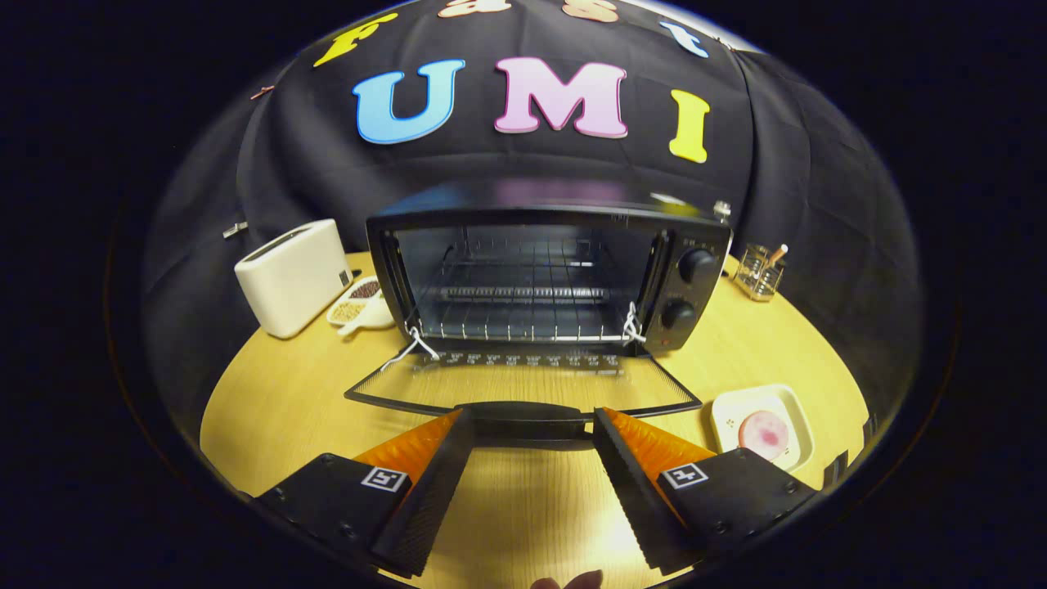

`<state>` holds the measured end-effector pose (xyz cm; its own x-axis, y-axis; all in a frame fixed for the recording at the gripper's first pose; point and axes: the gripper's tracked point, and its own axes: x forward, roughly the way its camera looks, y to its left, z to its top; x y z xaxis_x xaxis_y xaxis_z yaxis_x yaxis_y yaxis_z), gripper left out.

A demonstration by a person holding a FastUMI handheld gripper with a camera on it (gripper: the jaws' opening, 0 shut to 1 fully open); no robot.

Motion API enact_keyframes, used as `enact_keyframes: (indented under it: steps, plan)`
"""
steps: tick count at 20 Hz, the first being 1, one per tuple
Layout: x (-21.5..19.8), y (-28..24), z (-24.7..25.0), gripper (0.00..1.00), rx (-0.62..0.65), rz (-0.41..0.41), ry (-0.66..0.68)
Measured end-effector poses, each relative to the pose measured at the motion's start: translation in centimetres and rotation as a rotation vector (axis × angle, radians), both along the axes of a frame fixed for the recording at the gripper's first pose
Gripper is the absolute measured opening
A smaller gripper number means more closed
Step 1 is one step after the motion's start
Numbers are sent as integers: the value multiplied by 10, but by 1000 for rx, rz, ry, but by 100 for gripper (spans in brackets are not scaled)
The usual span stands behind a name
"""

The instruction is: Open the toaster oven, put the food inside, and close the toaster oven door.

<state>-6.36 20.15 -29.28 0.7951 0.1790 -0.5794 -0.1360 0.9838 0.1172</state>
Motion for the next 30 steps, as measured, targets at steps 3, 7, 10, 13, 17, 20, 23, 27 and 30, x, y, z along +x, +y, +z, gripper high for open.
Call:
enact_keyframes:
  steps: [3, 7, 10, 13, 17, 20, 23, 27, 30]
  plan:
    - [-9, -5, -21, 97, -12, 16, 63]
    - [-16, -7, -25, 97, -8, 57, 79]
    - [-18, -21, -10, 97, 2, 105, 59]
    - [-18, -54, 12, 97, 33, 121, 53]
    - [-14, -121, 28, 97, 34, 144, 72]
    - [-16, -178, 26, 97, 20, 163, 130]
    - [-18, -240, 9, 97, 3, 161, 223]
    - [-19, -295, -22, 100, 30, 170, 350]
    - [-12, -324, -49, 100, 34, 177, 443]
